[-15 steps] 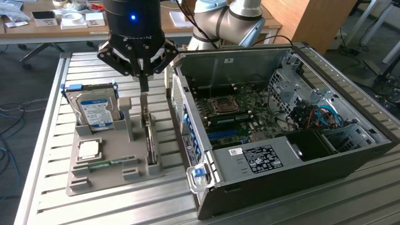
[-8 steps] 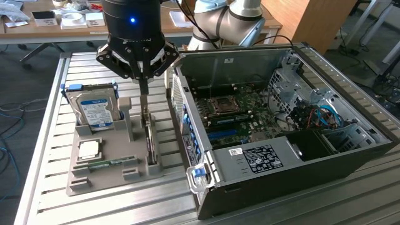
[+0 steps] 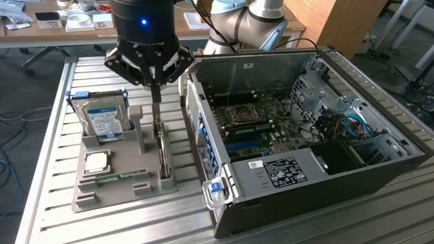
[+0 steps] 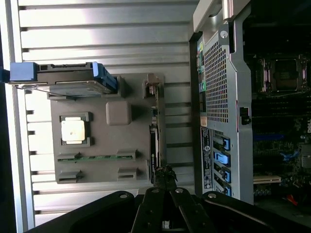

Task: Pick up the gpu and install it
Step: 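Pick up the gpu and move the gpu toward the slot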

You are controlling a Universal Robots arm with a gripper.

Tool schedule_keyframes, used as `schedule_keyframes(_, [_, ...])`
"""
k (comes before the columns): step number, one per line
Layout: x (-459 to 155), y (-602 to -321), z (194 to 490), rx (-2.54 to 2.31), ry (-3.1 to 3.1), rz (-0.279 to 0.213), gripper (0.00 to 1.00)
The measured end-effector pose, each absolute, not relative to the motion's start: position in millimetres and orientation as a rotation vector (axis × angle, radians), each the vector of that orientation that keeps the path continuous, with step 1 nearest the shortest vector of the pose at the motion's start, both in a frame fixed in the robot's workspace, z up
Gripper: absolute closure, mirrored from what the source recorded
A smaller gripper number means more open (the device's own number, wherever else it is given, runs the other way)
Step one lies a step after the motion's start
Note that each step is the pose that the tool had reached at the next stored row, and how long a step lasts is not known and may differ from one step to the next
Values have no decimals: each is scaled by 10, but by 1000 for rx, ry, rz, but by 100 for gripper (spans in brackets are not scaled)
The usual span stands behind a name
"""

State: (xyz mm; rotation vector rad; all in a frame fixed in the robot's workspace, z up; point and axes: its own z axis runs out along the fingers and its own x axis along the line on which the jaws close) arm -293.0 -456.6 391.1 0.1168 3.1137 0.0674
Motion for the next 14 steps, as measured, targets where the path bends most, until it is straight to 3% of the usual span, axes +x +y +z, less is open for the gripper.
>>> schedule_keyframes(6, [-2930,-4566,3911,117,3114,67,89])
schedule_keyframes(9, [-2930,-4566,3911,117,3114,67,71])
schedule_keyframes(10, [-2930,-4566,3911,117,3114,67,71])
schedule_keyframes(11, [-2930,-4566,3911,117,3114,67,64])
schedule_keyframes(14, [-2930,-4566,3911,117,3114,67,64])
